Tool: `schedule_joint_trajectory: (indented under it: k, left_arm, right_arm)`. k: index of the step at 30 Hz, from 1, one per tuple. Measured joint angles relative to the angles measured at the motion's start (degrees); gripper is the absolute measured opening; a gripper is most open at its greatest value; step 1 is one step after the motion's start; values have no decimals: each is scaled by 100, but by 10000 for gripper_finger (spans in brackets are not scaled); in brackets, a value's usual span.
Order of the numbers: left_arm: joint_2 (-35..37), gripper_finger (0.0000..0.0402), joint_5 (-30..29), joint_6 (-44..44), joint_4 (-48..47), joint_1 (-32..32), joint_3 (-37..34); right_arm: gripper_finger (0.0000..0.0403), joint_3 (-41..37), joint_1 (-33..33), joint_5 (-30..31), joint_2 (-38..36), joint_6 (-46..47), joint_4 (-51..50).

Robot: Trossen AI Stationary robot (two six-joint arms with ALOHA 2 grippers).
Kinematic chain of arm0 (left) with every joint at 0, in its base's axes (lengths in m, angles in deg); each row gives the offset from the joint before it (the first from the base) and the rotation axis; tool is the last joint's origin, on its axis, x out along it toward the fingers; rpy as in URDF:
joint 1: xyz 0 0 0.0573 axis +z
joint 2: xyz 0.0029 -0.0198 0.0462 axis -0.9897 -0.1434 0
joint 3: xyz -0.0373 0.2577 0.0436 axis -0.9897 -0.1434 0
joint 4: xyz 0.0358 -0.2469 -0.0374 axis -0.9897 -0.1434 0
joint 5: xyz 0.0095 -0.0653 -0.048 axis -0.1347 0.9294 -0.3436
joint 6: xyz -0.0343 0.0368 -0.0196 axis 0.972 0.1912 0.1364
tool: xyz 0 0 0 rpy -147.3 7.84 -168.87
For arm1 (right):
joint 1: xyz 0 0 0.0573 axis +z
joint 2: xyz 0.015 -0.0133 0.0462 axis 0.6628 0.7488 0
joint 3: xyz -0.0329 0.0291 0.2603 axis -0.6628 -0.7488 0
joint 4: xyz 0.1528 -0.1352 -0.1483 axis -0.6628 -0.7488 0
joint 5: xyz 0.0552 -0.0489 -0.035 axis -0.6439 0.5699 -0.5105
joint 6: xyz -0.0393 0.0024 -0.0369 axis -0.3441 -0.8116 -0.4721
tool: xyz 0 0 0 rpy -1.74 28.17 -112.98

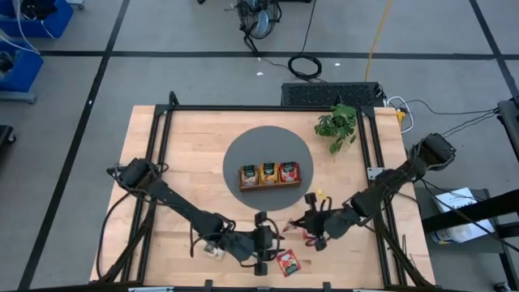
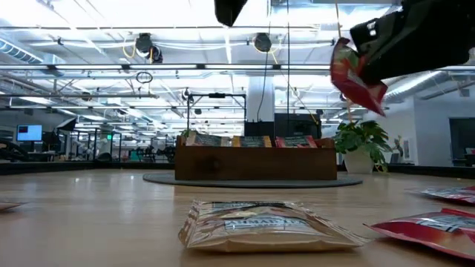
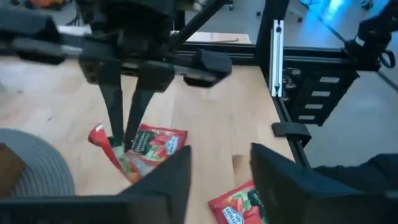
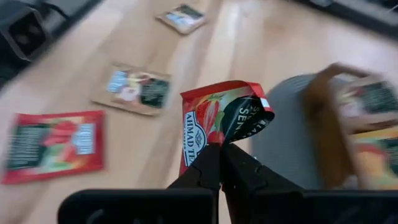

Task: Pick & Place Tea
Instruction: Put the strawberry tea sachet into the right compartment of the wooden organizer

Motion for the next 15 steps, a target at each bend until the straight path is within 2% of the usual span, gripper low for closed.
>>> schedule_joint_trajectory:
  k: [3,6,8,15]
  left_arm:
    - [26,210,-59,347,-424,131,7]
    - [3,245,-371,774,-959,288,-1]
    - [3,262,-411,867,-991,381,0]
    - [15,280,288,1024,-918,674,7]
  right_arm:
    - [2,6,213,587,15,-254,-59]
    - [2,8,389,818,30,-397,-39]
    - [2,6,501,1024,37,-516,-37]
    - [2,8,560,1198,83,-771,135]
